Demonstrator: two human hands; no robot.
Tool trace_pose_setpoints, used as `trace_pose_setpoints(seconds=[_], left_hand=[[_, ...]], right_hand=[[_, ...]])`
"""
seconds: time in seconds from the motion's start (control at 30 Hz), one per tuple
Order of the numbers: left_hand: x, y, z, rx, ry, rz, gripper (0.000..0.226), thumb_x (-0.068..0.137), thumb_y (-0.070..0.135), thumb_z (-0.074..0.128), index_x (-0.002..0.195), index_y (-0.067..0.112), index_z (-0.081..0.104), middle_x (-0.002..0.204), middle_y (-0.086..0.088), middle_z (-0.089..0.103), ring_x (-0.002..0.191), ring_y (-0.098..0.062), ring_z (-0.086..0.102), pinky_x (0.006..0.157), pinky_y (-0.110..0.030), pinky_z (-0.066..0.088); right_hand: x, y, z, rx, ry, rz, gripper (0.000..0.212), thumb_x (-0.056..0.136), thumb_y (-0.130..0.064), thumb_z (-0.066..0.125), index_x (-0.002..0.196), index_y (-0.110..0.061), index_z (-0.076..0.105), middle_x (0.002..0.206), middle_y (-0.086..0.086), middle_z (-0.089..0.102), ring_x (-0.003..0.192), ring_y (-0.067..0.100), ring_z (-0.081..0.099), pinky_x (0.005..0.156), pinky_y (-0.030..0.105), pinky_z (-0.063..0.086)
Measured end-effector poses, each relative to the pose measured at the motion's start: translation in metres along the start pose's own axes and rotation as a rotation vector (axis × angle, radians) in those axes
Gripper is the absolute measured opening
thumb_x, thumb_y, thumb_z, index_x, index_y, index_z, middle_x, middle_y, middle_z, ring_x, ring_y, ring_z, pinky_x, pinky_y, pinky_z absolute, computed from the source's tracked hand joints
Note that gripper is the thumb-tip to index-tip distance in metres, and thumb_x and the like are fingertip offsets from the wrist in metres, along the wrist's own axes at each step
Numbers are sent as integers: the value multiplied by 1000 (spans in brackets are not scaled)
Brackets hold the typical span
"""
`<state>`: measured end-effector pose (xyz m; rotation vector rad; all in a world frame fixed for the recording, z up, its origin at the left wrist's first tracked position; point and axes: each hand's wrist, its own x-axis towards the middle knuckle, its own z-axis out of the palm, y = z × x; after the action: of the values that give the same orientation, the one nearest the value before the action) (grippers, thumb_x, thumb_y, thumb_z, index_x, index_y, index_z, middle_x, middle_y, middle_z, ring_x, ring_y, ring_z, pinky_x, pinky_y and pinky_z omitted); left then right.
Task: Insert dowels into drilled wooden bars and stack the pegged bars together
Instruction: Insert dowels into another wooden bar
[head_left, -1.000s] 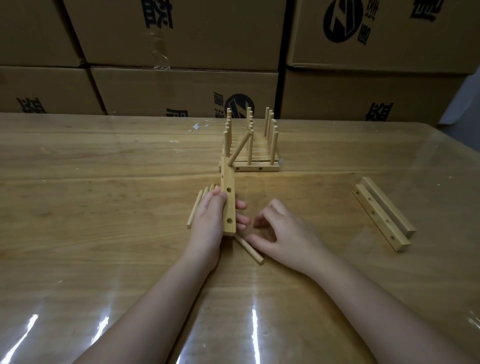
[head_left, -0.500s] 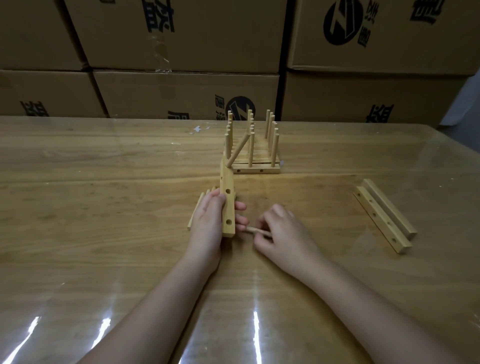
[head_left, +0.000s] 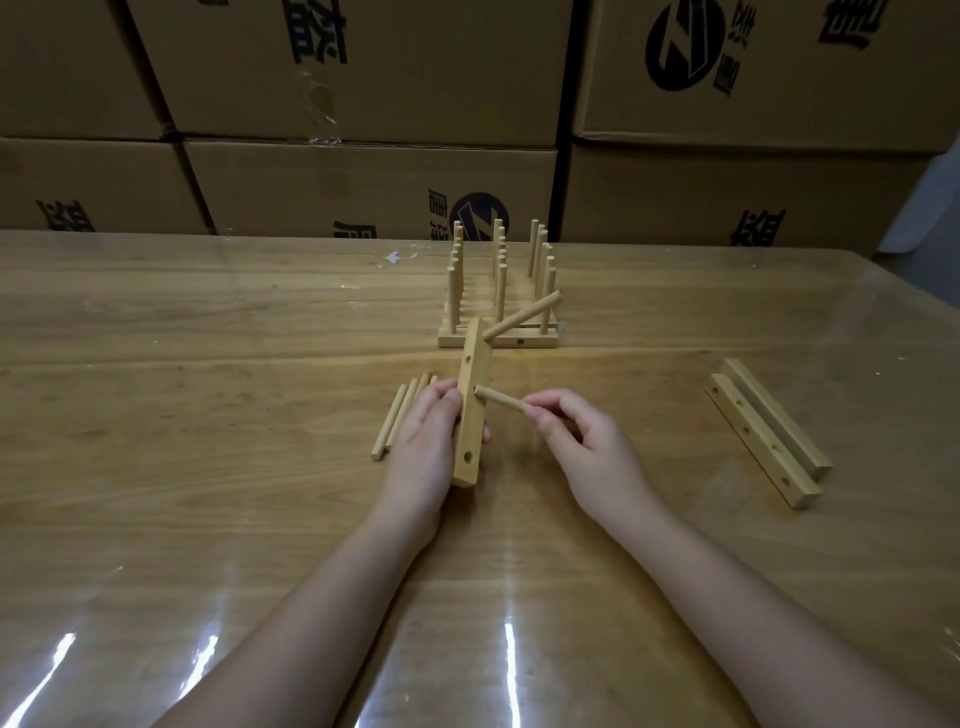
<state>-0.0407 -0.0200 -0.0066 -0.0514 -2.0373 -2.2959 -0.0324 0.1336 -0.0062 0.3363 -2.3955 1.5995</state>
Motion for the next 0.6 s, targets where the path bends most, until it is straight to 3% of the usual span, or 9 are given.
trace_pose_setpoints(seconds=[0.3,0.47,0.6], left_hand=[[-2,2,3,-23,-21,-16,21,101,22,39,99,22,60,60,2,63,55,-7,57,53,-26,45],[-3,4,5,-37,-32,-34,16,101,21,39,100,20,55,61,2,61,53,-6,56,46,-21,47],[-6,4,7,7,-73,-25,13,102,20,38,101,19,51,72,-5,59,54,-5,56,46,-21,47]], right_hand=[[1,3,1,-72,68,-1,15,91,-27,55,94,-38,65,84,-17,62,81,-2,55,65,9,39],[0,3,0,-378,238,-188,19,89,-23,59,105,-24,70,77,-5,51,75,12,49,72,30,39],[-2,0,-3,-554,329,-329,19,86,-15,63,103,-19,72,75,2,49,74,15,44,68,33,36]])
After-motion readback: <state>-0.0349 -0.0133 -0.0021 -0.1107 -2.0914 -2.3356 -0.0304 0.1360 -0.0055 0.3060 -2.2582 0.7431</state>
